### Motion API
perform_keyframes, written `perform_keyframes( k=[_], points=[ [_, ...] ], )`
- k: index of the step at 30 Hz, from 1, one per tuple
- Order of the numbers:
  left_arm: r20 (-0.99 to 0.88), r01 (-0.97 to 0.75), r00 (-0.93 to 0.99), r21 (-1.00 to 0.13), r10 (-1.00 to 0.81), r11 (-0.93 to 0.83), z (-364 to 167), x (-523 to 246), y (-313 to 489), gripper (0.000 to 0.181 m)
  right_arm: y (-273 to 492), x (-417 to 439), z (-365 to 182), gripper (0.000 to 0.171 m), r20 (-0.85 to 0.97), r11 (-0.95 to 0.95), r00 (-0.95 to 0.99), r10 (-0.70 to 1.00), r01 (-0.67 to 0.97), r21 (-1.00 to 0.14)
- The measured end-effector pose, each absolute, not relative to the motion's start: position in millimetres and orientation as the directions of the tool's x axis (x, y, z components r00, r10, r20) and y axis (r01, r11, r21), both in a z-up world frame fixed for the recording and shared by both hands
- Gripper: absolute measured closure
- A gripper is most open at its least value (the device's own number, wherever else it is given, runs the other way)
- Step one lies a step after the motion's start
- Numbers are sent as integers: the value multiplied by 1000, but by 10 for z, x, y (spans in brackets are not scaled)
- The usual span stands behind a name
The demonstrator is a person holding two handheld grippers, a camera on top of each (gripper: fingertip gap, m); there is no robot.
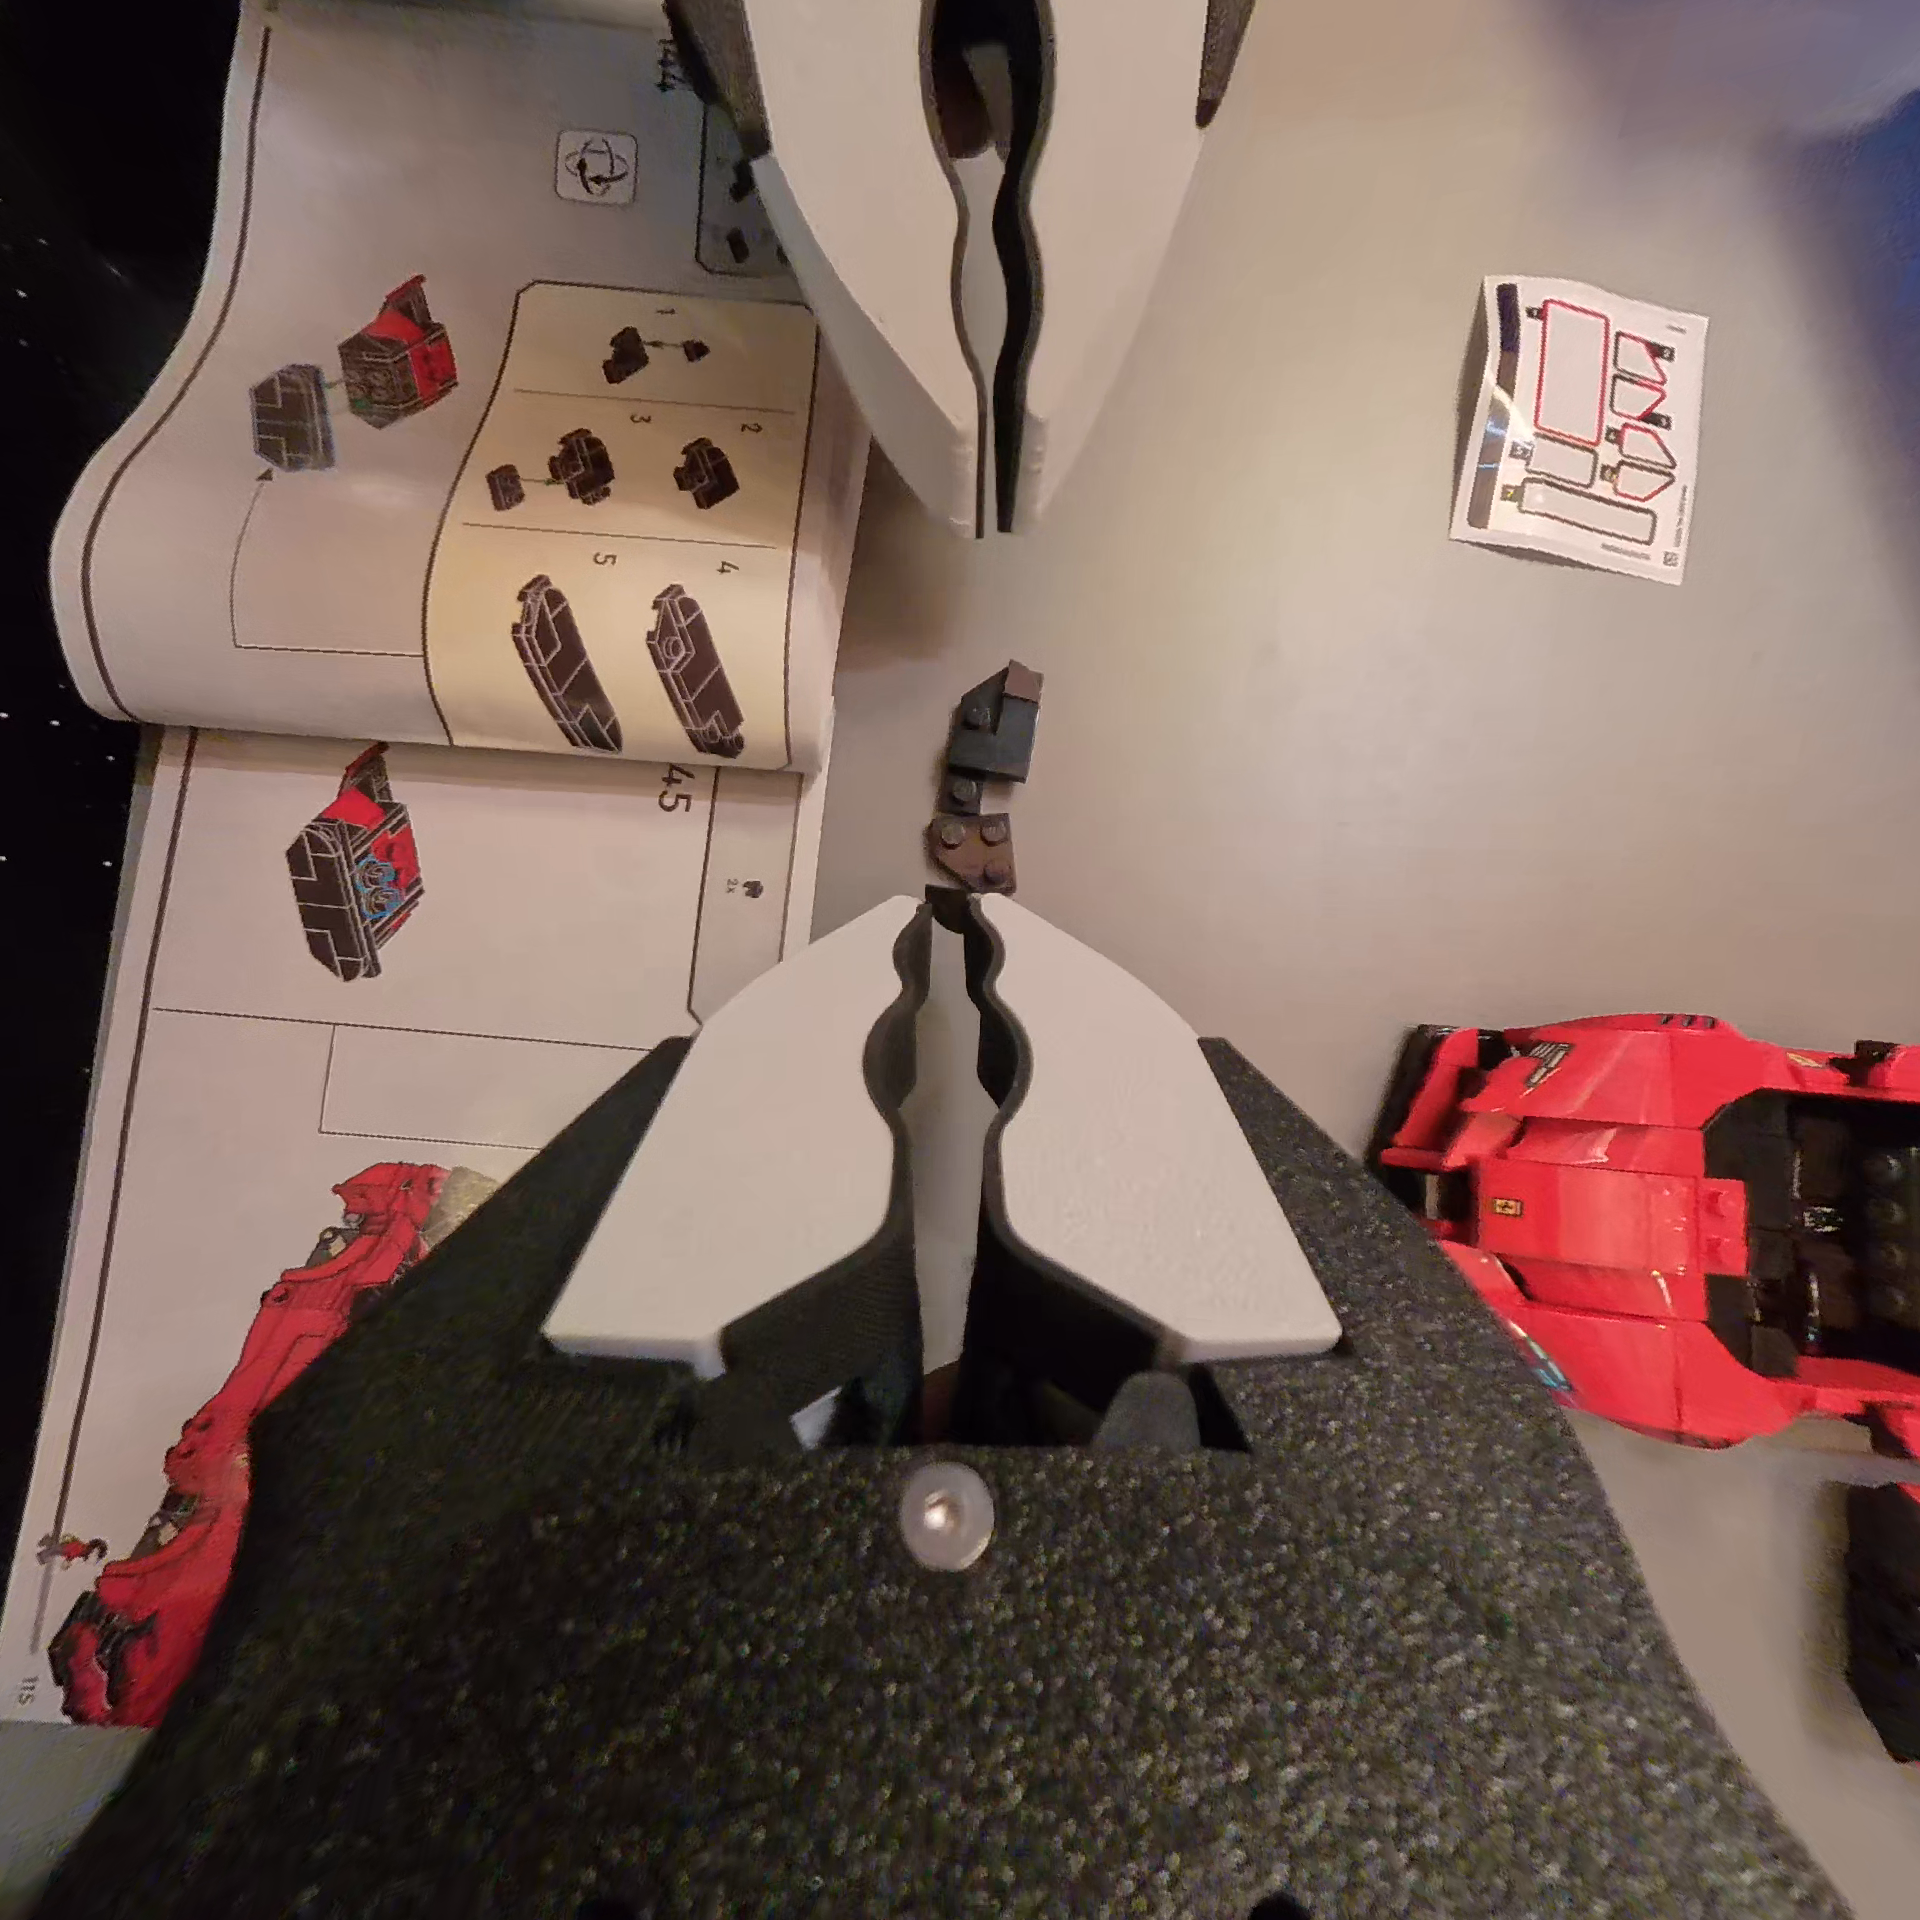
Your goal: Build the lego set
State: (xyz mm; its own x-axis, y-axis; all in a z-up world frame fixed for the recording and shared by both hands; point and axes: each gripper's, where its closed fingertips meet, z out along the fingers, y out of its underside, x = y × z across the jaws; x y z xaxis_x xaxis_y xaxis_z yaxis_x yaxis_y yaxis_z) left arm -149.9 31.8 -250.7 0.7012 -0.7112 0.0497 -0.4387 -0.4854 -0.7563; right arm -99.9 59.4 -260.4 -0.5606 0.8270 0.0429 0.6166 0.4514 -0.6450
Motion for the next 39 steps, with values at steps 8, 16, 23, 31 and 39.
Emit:
perform_keyframes(
  k=[8,16,23,31,39],
  points=[
    [52,-426,707,-765,-705,-483,-2480,-1495,313,181,573,-968,-2620,165,21,426,-550,835,622,-657],
    [52,-416,741,-746,-670,-519,-2512,-1583,229,172,525,-905,-2672,165,-25,396,-550,835,631,-667],
    [25,-389,782,-761,-623,-519,-2422,-1683,140,170,445,-961,-2711,165,-66,355,-537,841,641,-681],
    [12,-362,813,-773,-582,-521,-2407,-1747,78,169,426,-1004,-2750,165,-90,330,-515,853,664,-671],
    [20,-344,824,-776,-566,-529,-2422,-1760,30,168,425,-1088,-2748,165,-94,302,-489,867,667,-681]
  ],
)
